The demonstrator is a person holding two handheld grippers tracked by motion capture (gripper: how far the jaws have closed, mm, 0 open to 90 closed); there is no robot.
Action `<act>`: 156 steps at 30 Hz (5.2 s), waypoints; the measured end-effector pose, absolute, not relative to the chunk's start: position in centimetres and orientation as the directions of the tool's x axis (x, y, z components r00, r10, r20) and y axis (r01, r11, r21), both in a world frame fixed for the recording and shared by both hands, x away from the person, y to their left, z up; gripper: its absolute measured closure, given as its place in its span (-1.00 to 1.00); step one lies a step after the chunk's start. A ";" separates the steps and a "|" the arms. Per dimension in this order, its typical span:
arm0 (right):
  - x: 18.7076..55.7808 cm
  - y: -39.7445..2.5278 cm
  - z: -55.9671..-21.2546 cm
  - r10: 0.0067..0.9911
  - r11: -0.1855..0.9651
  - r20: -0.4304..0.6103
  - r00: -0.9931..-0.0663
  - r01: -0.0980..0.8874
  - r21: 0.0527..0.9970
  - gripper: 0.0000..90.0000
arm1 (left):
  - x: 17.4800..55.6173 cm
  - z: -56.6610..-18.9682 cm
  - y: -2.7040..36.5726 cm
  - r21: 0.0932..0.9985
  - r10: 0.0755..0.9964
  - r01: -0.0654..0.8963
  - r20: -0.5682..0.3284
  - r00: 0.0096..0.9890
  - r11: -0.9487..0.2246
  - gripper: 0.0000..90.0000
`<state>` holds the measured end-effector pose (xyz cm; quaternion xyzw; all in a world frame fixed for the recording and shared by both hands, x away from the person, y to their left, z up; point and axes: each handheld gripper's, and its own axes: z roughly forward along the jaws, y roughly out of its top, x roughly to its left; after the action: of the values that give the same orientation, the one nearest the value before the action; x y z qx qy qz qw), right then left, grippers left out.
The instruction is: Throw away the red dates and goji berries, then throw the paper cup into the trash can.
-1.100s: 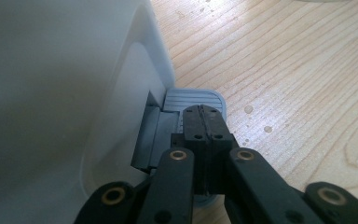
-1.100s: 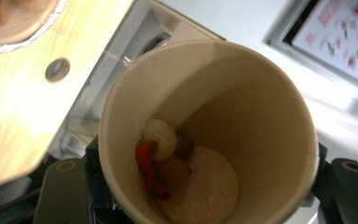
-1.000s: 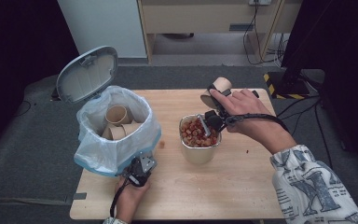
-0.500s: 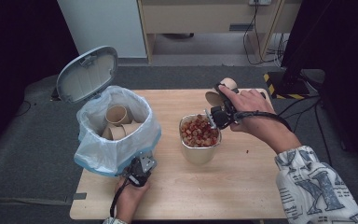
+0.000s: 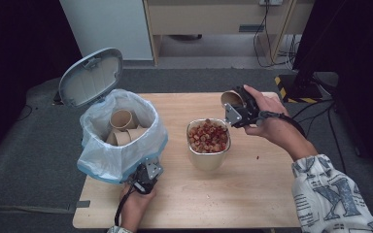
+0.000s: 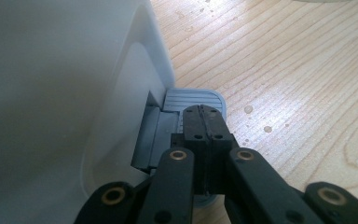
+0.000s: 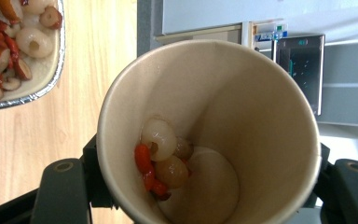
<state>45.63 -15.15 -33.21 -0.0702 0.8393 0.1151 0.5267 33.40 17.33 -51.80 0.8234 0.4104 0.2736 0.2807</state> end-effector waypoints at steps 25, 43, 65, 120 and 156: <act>46.8 -19.9 -33.4 0.377 0.838 -0.697 -0.610 -0.097 0.538 -0.33 | 33.4 -51.8 17.4 0.683 0.826 0.521 0.224 0.517 -0.511 0.98; 46.9 -21.6 -33.5 0.478 0.761 -0.592 -0.649 -0.031 0.648 -0.33 | 33.4 -51.8 17.4 0.683 0.826 0.521 0.224 0.518 -0.512 0.98; 47.2 -24.4 -33.6 0.558 0.665 -0.452 -0.696 0.050 0.745 -0.34 | 33.4 -51.8 17.4 0.683 0.824 0.519 0.226 0.519 -0.514 0.98; 47.7 -25.5 -32.2 0.546 0.385 0.060 -0.836 0.314 0.868 -0.33 | 33.4 -51.8 17.4 0.682 0.825 0.521 0.224 0.519 -0.514 0.98; 46.7 -16.1 -28.1 0.515 0.404 0.064 -0.855 0.309 0.861 -0.34 | 33.4 -51.8 17.3 0.684 0.825 0.520 0.225 0.518 -0.512 0.98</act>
<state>46.70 -16.07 -28.07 0.2478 0.8311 0.4864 0.1063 33.43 17.34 -51.76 0.8253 0.4074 0.2738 0.2791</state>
